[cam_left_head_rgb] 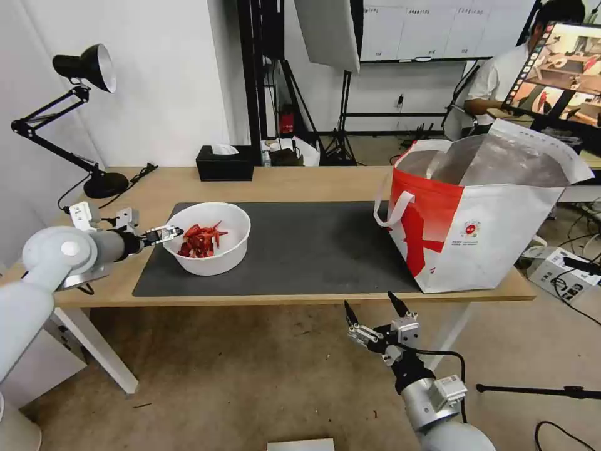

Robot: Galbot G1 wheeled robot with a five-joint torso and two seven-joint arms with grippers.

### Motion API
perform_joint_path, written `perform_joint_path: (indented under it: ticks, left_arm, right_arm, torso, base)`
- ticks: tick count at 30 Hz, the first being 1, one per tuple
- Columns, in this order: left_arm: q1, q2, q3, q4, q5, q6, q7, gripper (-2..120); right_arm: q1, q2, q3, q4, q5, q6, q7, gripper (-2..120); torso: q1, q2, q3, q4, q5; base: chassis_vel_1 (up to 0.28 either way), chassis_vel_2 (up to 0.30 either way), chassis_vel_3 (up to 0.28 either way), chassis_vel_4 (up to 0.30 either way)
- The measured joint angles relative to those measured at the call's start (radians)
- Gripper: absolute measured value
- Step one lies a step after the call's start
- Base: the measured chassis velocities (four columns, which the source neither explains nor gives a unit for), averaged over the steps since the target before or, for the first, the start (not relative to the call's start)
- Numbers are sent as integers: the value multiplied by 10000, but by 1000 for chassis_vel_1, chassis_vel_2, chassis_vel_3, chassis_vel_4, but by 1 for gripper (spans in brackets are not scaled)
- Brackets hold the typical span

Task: Pick up the trash from the table and place it into the takeout bag.

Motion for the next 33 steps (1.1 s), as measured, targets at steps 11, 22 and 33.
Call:
perform_joint_path:
  ticks: [11, 22, 33]
  left_arm:
    - [-347, -115, 393, 296, 9, -11, -194, 100]
    - [-481, -252, 637, 371, -15, 22, -378, 100]
    - [-455, -289, 649, 337, -14, 14, -728, 66]
  right_arm:
    - [0, 0, 0, 0, 0, 0, 0, 100]
    - [-1, 0, 0, 0, 0, 0, 0, 100]
    - [0, 0, 0, 0, 0, 0, 0, 100]
  torso:
    - [-1, 0, 0, 0, 0]
    - [-2, 1, 0, 1, 0]
    - [-2, 2, -1, 0, 0]
  base:
    - [0, 0, 0, 0]
    - [0, 0, 0, 0]
    - [0, 0, 0, 0]
